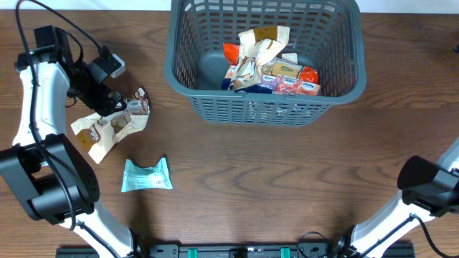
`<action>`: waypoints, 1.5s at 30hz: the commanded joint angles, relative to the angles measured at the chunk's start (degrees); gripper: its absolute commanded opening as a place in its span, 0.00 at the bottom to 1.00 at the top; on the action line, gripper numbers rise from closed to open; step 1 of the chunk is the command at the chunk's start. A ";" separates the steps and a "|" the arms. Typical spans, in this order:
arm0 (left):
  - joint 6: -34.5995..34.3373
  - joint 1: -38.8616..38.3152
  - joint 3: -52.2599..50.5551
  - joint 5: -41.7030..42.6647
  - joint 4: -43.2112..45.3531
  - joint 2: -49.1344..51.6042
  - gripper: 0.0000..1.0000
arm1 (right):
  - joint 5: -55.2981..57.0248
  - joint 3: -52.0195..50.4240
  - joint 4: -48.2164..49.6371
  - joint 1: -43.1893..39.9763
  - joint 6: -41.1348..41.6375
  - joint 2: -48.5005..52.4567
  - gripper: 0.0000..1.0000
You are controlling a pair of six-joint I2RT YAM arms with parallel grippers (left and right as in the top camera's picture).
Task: Pack container
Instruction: 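Lower the left gripper onto the dried mushroom bag and grasp it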
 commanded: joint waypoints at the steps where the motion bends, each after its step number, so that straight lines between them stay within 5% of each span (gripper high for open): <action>1: 1.14 1.27 -0.20 0.74 -0.52 1.36 0.99 | 0.59 -0.22 0.09 -0.09 0.76 0.55 0.99; 12: 1.60 1.46 -0.20 0.74 -9.88 8.07 0.99 | 0.61 -0.22 0.09 -0.09 0.76 0.55 0.99; 45: 1.49 2.10 -0.20 4.07 -10.69 16.39 0.99 | 0.59 -0.22 0.09 -0.09 0.76 0.55 0.99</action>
